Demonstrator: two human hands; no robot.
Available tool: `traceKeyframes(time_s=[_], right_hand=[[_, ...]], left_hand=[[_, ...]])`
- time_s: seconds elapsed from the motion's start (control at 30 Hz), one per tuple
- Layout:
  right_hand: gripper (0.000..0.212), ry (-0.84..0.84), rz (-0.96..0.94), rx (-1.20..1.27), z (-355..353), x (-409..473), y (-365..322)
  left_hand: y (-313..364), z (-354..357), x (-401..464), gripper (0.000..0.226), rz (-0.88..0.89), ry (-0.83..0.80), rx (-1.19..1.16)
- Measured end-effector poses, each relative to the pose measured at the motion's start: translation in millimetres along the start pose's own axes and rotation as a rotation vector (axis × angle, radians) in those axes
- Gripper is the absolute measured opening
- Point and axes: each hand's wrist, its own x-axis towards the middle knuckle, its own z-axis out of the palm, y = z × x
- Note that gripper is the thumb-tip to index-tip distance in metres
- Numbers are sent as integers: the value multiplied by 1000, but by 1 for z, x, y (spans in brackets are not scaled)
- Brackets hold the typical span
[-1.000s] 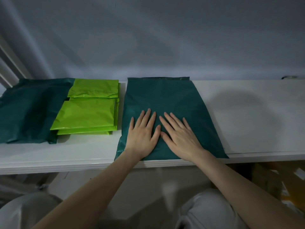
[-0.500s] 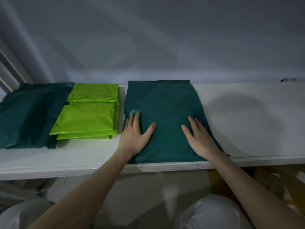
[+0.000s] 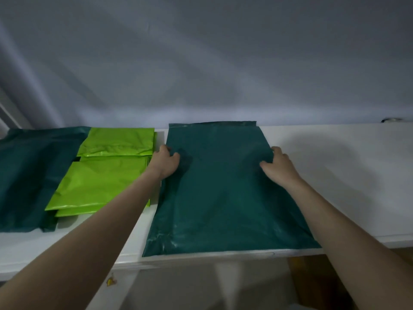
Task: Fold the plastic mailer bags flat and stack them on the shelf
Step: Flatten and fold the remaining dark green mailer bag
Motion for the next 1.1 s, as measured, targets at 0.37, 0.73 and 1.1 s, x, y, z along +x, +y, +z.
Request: traceKeyframes(time_s=[0.37,0.73,1.1], right_hand=[[56,156,149,238,2,59,2],[31,262,196,178,-18,70,-8],[28,317,201,356,-40,59,-15]], left_hand=[[13,4,51,49,-94,125,-209],[15,-7,65,42,-34,307,-222],[30,-18,47,8,-159,217,-818]])
